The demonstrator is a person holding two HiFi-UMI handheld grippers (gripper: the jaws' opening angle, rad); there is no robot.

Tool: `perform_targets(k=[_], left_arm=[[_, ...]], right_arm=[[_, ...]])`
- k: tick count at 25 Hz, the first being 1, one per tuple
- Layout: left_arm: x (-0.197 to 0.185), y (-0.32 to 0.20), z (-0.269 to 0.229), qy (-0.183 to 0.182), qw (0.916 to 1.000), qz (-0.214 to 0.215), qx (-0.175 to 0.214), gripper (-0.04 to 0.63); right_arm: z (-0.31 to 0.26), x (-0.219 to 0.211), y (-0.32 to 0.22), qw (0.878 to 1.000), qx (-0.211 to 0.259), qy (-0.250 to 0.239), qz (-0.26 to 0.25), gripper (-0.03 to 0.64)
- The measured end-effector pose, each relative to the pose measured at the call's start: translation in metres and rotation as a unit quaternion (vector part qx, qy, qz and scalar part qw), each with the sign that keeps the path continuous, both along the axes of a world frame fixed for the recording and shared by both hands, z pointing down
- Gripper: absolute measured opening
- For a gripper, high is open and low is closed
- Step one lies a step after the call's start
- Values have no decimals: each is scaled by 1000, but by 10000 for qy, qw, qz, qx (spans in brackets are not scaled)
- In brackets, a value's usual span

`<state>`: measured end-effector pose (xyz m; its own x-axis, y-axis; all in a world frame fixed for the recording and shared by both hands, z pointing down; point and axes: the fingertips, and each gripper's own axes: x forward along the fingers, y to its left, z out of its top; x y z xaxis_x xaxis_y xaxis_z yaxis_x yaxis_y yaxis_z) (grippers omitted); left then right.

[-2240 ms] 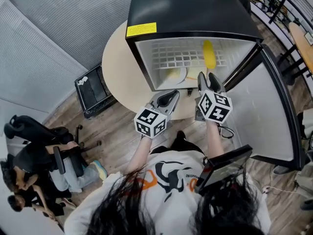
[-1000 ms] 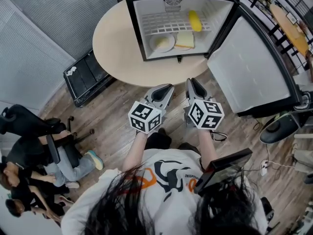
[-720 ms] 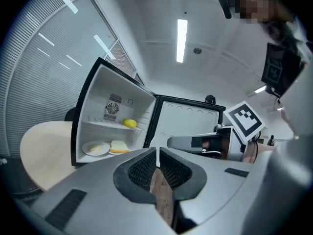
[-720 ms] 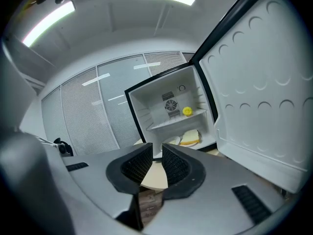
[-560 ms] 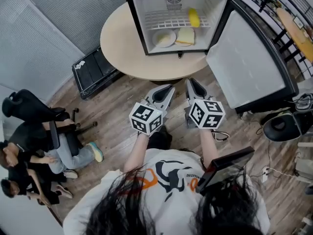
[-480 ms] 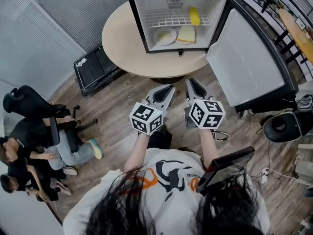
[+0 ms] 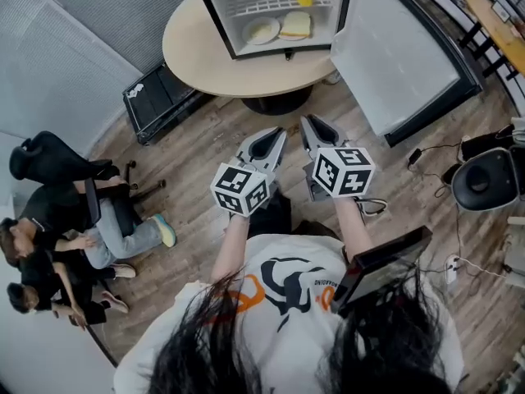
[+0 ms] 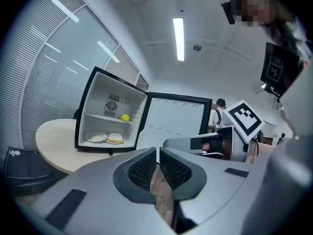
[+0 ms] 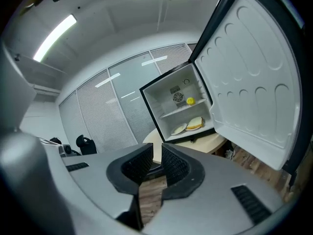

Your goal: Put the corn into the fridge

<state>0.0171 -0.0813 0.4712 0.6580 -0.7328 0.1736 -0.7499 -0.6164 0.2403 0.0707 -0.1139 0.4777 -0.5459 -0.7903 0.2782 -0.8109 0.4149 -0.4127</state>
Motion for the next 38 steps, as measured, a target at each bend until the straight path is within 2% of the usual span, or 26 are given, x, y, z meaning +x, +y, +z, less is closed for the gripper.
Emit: perform_targets(k=[7, 14, 26, 38], left_arm=[[14, 27, -2, 49, 9999, -87, 66, 20], [26, 37, -9, 34, 9999, -16, 138, 20], [35, 31, -13, -2, 9998, 50, 191, 20], [20, 11, -2, 7, 9999, 80, 88, 20]], right_arm=[[0, 11, 30, 9997, -5, 157, -195, 63], [-5, 23, 40, 9998, -2, 99, -170, 63], [-6, 28, 35, 9997, 11, 144, -206, 61], [6, 11, 14, 9994, -100, 240, -237, 61]])
